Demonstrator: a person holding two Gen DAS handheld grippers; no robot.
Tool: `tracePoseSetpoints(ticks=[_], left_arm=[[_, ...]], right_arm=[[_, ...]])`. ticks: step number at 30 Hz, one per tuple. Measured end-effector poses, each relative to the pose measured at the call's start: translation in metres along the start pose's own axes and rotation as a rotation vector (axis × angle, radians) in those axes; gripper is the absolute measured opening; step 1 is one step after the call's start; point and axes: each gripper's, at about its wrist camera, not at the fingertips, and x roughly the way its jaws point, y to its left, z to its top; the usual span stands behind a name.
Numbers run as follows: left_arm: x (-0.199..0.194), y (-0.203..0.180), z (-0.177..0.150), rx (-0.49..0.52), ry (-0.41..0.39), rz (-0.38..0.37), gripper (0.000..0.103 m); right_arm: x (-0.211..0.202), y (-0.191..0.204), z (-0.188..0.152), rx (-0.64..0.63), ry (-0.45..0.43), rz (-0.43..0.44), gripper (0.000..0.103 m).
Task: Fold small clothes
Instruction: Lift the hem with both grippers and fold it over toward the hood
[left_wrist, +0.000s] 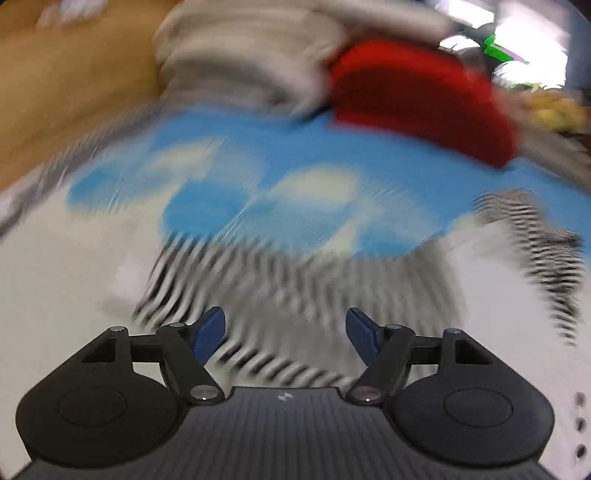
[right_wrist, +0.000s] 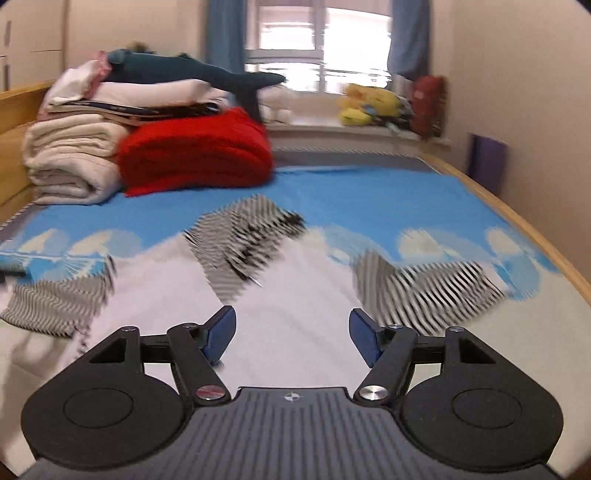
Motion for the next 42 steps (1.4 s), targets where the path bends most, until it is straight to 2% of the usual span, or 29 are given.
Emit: tracePoseSetpoints(ticks=[3,5,8,11,13,14,15,16,17,19,21,22,24,26,28,30,31,32,33,35,38,39,42], left_arm=[[0.027,0.038,0.005,-0.133,0.033,0.056,0.076],[0.041,0.059,0.006,-0.187,0.041,0.11,0.076],[0.055,0.092,0.006,-0.316,0.06,0.13,0.074],[0.063,0.116,0.005,-0.417,0.074,0.125,0.063],[0.072,0.123,0.003,-0.461,0.109,0.133,0.041],[0.072,0.125,0.002,-0.472,0.104,0.149,0.035],[0.072,0.123,0.003,-0.468,0.097,0.163,0.009],[0.071,0.12,0.005,-0.466,0.104,0.165,0.0],[0.067,0.114,0.006,-0.47,0.097,0.18,0.0],[0.05,0.084,0.021,-0.395,0.033,0.207,0.0],[0.023,0.035,0.039,-0.263,-0.059,0.146,0.0],[0.007,0.007,0.046,-0.211,-0.101,0.089,0.0],[-0.025,-0.046,0.051,-0.14,-0.153,-0.047,0.0],[-0.058,-0.107,0.045,-0.056,-0.171,-0.213,0.0],[-0.087,-0.164,0.031,0.034,-0.153,-0.38,0.0],[-0.107,-0.208,0.014,0.117,-0.084,-0.583,0.003],[-0.114,-0.227,0.006,0.157,-0.026,-0.691,0.007],[-0.12,-0.239,-0.001,0.186,0.01,-0.761,0.02],[-0.125,-0.245,-0.005,0.199,0.005,-0.781,0.031],[-0.125,-0.242,-0.003,0.176,-0.016,-0.742,0.034],[-0.102,-0.219,0.01,0.056,0.008,-0.637,0.034],[-0.096,-0.212,0.015,0.033,0.009,-0.591,0.034],[-0.072,-0.193,0.029,0.013,0.042,-0.381,0.034]], right_arm=[[0.038,0.02,0.032,-0.022,-0.017,0.094,0.068],[0.062,0.03,0.042,-0.038,-0.029,0.113,0.066],[0.091,0.039,0.041,-0.04,-0.036,0.117,0.066],[0.114,0.04,0.031,-0.039,0.033,0.123,0.058],[0.12,0.037,0.032,-0.054,0.047,0.106,0.056],[0.121,0.032,0.034,-0.058,0.042,0.103,0.056],[0.12,0.026,0.037,-0.056,0.034,0.104,0.056],[0.121,0.021,0.039,-0.052,0.029,0.1,0.056],[0.122,0.013,0.042,-0.045,0.028,0.081,0.056],[0.126,-0.003,0.045,-0.001,0.034,0.048,0.054],[0.132,-0.02,0.043,0.044,0.064,0.032,0.051],[0.134,-0.027,0.041,0.06,0.077,0.013,0.05],[0.136,-0.04,0.038,0.086,0.099,-0.023,0.047],[0.137,-0.051,0.034,0.118,0.114,-0.038,0.047],[0.14,-0.061,0.031,0.159,0.128,-0.045,0.047],[0.144,-0.069,0.028,0.198,0.143,-0.054,0.047],[0.147,-0.072,0.027,0.216,0.151,-0.056,0.047],[0.149,-0.075,0.026,0.237,0.158,-0.054,0.047],[0.152,-0.079,0.024,0.261,0.163,-0.053,0.047],[0.158,-0.084,0.023,0.297,0.18,-0.056,0.047],[0.17,-0.088,0.019,0.36,0.211,-0.031,0.047],[0.174,-0.088,0.017,0.373,0.223,-0.019,0.047],[0.188,-0.083,0.012,0.391,0.245,0.026,0.046]])
